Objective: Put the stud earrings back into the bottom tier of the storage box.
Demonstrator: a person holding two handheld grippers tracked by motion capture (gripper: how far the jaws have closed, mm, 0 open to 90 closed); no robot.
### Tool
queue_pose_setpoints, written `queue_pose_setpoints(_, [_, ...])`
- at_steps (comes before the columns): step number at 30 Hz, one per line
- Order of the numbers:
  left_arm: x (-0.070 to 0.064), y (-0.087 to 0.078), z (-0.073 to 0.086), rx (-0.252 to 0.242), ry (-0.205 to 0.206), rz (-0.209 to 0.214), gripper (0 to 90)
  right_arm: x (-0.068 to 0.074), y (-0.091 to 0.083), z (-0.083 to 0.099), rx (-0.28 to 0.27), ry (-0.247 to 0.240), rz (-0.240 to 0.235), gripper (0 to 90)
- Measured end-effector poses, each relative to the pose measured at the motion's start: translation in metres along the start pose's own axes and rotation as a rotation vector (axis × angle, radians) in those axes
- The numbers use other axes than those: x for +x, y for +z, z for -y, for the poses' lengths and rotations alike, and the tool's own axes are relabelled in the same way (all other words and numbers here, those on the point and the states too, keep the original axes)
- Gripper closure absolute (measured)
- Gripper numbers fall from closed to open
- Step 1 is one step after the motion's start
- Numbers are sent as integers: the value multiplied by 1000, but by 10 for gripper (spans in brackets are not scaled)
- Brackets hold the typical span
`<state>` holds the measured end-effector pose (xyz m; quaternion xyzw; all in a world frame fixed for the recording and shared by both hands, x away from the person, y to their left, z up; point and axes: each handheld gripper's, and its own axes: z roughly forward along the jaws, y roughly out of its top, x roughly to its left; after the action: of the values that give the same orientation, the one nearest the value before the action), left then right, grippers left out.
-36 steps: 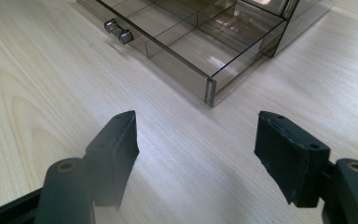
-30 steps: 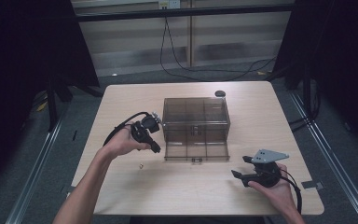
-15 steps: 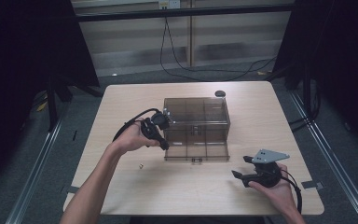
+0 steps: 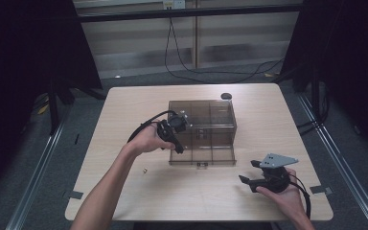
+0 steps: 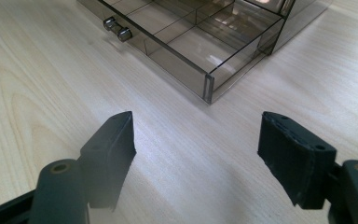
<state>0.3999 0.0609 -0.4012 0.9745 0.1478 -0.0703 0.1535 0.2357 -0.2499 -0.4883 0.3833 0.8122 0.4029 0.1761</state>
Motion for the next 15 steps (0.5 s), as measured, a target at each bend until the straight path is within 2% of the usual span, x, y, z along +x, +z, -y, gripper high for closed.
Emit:
queue_pose_setpoints(2, [0, 6, -2, 1, -2, -6, 859, 0, 0, 0, 0, -1, 5, 264])
queue_pose_setpoints(4, [2, 9, -5, 9, 7, 5, 859, 0, 0, 0, 0, 1, 2, 264])
queue_pose_setpoints(5, [1, 11, -6, 6, -6, 11, 859, 0, 0, 0, 1, 0, 3, 264])
queue_pose_setpoints(7, [2, 15, -9, 24, 13, 9, 859, 0, 0, 0, 3, 0, 0, 264])
queue_pose_setpoints(11, [1, 21, -17, 21, 7, 22, 859, 0, 0, 0, 2, 1, -1, 263])
queue_pose_setpoints(15, [-1, 26, -27, 25, 19, 19, 859, 0, 0, 0, 4, 2, -2, 262])
